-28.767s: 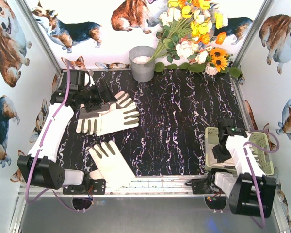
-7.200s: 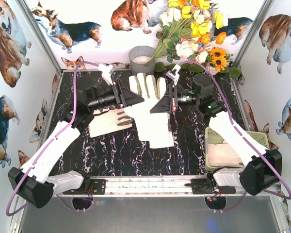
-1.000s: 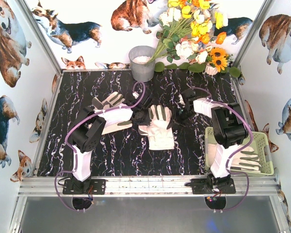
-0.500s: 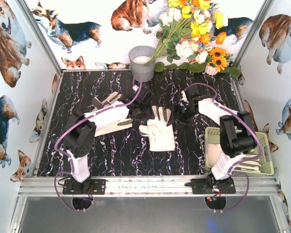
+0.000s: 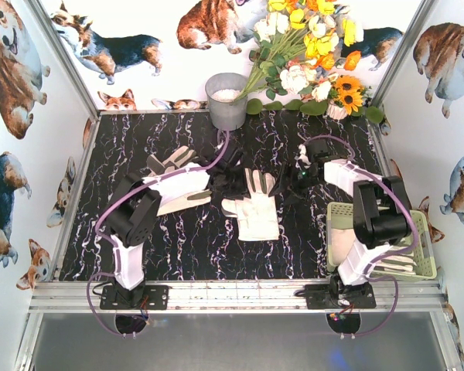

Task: Put the gloves into the storage basket
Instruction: Adjust the glove at the center of the board, then pick up the glove from the center of the board.

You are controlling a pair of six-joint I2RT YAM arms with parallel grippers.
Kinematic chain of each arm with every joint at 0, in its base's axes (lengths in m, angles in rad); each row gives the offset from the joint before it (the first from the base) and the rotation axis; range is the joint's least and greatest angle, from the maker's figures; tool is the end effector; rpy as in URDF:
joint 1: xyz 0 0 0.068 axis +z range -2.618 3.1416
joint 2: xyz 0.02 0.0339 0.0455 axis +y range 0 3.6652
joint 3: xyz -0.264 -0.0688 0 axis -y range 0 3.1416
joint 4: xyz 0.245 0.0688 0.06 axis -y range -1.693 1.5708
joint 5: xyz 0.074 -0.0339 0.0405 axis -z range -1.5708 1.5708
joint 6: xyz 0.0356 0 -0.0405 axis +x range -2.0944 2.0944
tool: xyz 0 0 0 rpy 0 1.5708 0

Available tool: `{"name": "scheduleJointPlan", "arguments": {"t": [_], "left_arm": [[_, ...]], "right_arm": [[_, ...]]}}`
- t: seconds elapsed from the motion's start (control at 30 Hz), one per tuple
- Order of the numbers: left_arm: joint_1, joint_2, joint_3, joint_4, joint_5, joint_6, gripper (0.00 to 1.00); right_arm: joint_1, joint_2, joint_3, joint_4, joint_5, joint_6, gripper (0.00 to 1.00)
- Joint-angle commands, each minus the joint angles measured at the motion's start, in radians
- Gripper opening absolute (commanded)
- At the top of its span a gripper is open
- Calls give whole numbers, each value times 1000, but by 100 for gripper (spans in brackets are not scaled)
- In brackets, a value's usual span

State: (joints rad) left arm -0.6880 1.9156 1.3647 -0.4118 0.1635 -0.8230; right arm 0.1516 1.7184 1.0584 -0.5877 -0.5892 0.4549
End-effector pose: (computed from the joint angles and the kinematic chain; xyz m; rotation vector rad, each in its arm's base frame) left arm 0.3144 -0.2659 0.1953 -0.1133 2.7097 -0.7450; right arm 0.3154 0.0682 0.1736 0.2919 2.8451 0.9662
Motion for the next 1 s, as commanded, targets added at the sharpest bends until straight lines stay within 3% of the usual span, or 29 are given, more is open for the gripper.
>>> {"name": "scheduleJointPlan", "arguments": {"t": [0.0, 0.27, 0.67, 0.97], "left_arm": [[4, 71, -35, 47, 39, 14, 23], [25, 108, -106, 39, 34, 62, 15], [25, 73, -164, 54, 40, 67, 15], [25, 66, -169, 61, 41, 65, 15]], "right_arm": [[-12, 46, 33, 121, -65, 5, 69], [-12, 140, 41, 177, -107, -18, 69], [3, 161, -64, 261, -209, 26, 67], [72, 198, -55, 267, -205, 17, 65]]}}
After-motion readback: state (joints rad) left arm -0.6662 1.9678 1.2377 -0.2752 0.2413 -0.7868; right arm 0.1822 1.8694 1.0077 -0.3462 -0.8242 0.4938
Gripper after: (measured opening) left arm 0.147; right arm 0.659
